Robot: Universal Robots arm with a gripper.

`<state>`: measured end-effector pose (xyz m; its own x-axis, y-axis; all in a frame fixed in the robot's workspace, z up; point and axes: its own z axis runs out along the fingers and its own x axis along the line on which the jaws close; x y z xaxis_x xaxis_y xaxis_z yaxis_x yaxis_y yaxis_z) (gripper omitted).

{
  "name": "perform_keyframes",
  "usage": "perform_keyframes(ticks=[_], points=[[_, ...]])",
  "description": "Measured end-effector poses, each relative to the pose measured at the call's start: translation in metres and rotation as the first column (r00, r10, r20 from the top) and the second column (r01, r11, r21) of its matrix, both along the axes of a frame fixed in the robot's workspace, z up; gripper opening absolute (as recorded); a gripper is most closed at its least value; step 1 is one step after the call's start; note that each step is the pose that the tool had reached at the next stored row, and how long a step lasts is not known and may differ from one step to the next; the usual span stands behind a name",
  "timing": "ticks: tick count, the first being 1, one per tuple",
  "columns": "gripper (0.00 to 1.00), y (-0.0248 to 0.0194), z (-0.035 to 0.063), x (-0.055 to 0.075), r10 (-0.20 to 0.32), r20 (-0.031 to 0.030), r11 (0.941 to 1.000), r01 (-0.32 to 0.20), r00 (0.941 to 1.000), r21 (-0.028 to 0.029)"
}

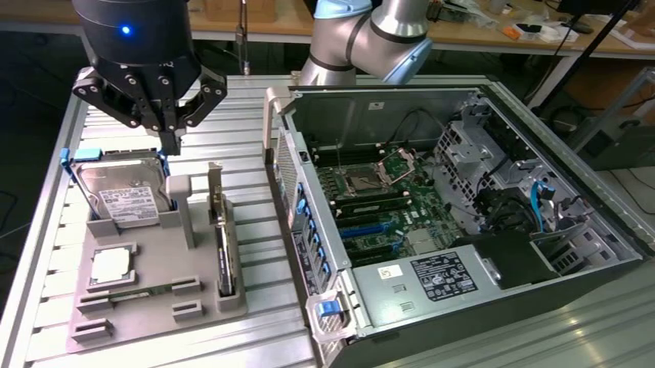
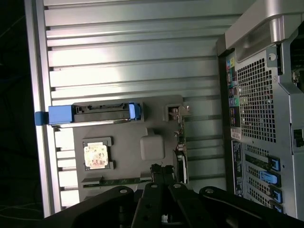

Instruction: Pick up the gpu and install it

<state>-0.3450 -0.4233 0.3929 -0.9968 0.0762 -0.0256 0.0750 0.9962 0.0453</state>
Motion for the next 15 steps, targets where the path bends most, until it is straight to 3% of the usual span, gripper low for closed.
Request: perform_keyframes(ticks=[8, 14, 15], points=[[0.11, 0.0000, 0.0000, 0.0000, 0.000, 0.0003, 1.0000, 0.000, 1.0000, 0.0000], [0.42, 0.0000, 0.0000, 0.0000, 0.000, 0.0005, 1.0000, 0.000, 1.0000, -0.0001], [0.42, 0.0000, 0.0000, 0.0000, 0.000, 0.0006, 1.0000, 0.000, 1.0000, 0.0000]])
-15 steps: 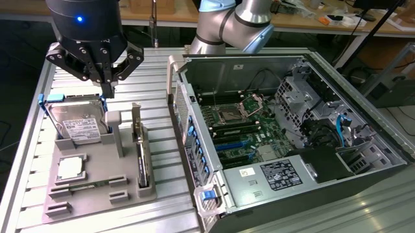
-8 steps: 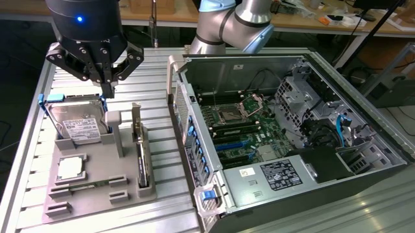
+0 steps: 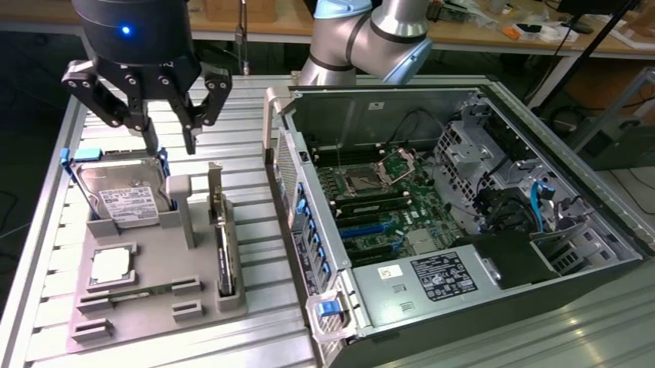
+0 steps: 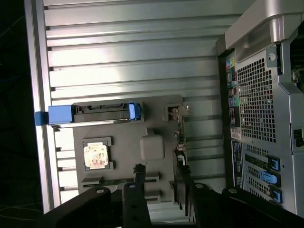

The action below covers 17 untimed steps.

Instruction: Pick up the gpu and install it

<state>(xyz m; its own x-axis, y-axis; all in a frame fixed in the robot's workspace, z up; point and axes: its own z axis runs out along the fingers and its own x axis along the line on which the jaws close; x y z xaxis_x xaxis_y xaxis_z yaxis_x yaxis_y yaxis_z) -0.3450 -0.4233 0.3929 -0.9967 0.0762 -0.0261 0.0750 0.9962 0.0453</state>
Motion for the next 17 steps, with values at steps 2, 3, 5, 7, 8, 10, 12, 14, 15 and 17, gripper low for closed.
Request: perform_keyframes(ticks=[2, 3, 5, 7, 8, 10, 12, 14, 15, 17], points=[[0.54, 0.0000, 0.0000, 0.0000, 0.000, 0.0001, 1.0000, 0.000, 1.0000, 0.0000], [0.60, 0.0000, 0.0000, 0.0000, 0.000, 0.0002, 1.0000, 0.000, 1.0000, 0.0000], [0.66, 0.0000, 0.0000, 0.0000, 0.000, 0.0002, 1.0000, 0.000, 1.0000, 0.0000], [0.66, 0.0000, 0.0000, 0.0000, 0.000, 0.0003, 1.0000, 0.000, 1.0000, 0.0000], [0.66, 0.0000, 0.0000, 0.0000, 0.000, 0.0004, 1.0000, 0.000, 1.0000, 0.0000], [0.66, 0.0000, 0.0000, 0.0000, 0.000, 0.0005, 1.0000, 0.000, 1.0000, 0.0000], [0.66, 0.0000, 0.0000, 0.0000, 0.000, 0.0016, 1.0000, 0.000, 1.0000, 0.0001], [0.66, 0.0000, 0.0000, 0.0000, 0.000, 0.0017, 1.0000, 0.000, 1.0000, 0.0000], [0.66, 0.0000, 0.0000, 0.0000, 0.000, 0.0017, 1.0000, 0.000, 1.0000, 0.0000], [0.66, 0.0000, 0.0000, 0.0006, 0.000, 0.0018, 1.0000, 0.000, 1.0000, 0.0000]])
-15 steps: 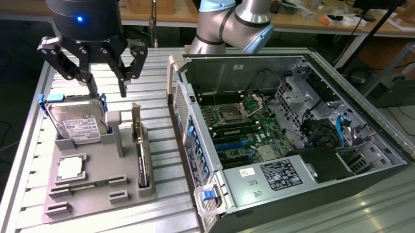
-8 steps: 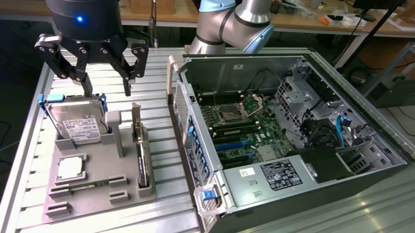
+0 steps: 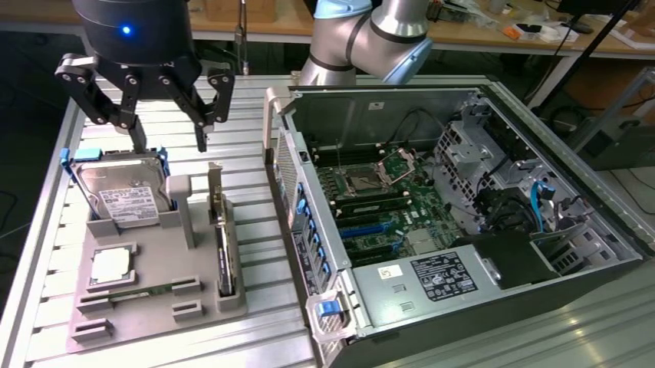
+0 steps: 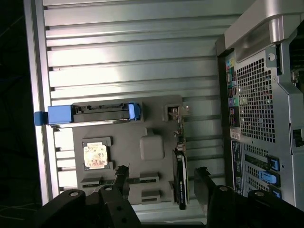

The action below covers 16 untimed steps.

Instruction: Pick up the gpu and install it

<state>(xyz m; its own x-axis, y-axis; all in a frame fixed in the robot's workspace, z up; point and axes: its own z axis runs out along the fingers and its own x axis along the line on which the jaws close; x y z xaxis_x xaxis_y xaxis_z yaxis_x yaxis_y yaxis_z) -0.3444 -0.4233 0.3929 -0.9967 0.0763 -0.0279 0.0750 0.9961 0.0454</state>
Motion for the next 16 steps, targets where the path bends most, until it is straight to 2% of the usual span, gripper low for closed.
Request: perform_keyframes(ticks=[11, 16], points=[[0.66, -0.0001, -0.0004, 0.008, 0.001, -0.0001, 1.0000, -0.001, 1.0000, 0.0000], [0.66, -0.0001, -0.0039, 0.013, 0.001, -0.0001, 1.0000, -0.001, 1.0000, 0.0000]])
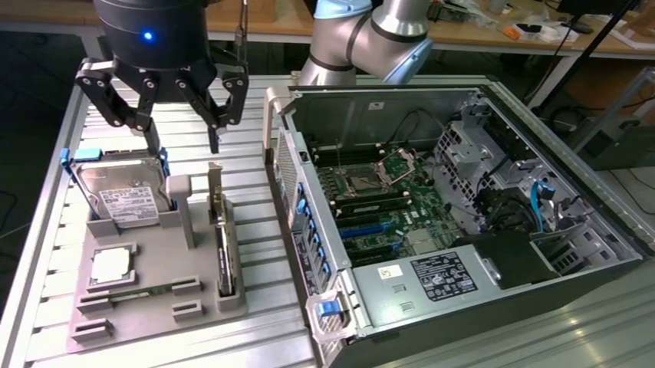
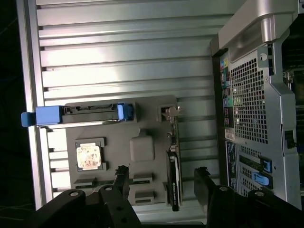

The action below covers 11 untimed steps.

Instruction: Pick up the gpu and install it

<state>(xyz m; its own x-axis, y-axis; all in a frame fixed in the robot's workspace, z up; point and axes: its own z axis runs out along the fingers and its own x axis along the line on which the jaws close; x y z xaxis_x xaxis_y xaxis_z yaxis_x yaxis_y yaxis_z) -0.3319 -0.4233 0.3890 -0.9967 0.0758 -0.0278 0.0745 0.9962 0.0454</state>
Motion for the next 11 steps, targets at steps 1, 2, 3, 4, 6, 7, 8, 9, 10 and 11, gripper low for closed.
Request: perform_keyframes(ticks=[1, 2, 3, 4, 6, 7, 8, 9, 10, 11], points=[[0.66, 0.0000, -0.0006, 0.0009, 0.000, 0.0001, 1.0000, 0.000, 1.0000, 0.0000], [0.66, 0.0000, -0.0010, 0.0013, 0.000, 0.0001, 1.0000, 0.000, 1.0000, 0.0001], [0.66, 0.0000, -0.0011, 0.0016, 0.000, 0.0001, 1.0000, 0.000, 1.0000, 0.0001], [0.66, 0.0000, -0.0013, 0.0019, 0.000, 0.0000, 1.0000, 0.000, 1.0000, 0.0000], [0.66, 0.0000, -0.0016, 0.0024, 0.000, 0.0001, 1.0000, 0.000, 1.0000, 0.0001], [0.66, 0.0000, -0.0017, 0.0026, 0.000, 0.0000, 1.0000, 0.000, 1.0000, 0.0000], [0.66, 0.0000, -0.0017, 0.0027, 0.000, -0.0001, 1.0000, 0.000, 1.0000, -0.0001], [0.66, 0.0000, -0.0017, 0.0027, 0.000, -0.0002, 1.0000, 0.000, 1.0000, -0.0002], [0.66, 0.0000, -0.0017, 0.0028, 0.000, -0.0001, 1.0000, 0.000, 1.0000, -0.0001], [0.66, 0.0000, -0.0018, 0.0028, 0.000, -0.0001, 1.0000, 0.000, 1.0000, -0.0001]])
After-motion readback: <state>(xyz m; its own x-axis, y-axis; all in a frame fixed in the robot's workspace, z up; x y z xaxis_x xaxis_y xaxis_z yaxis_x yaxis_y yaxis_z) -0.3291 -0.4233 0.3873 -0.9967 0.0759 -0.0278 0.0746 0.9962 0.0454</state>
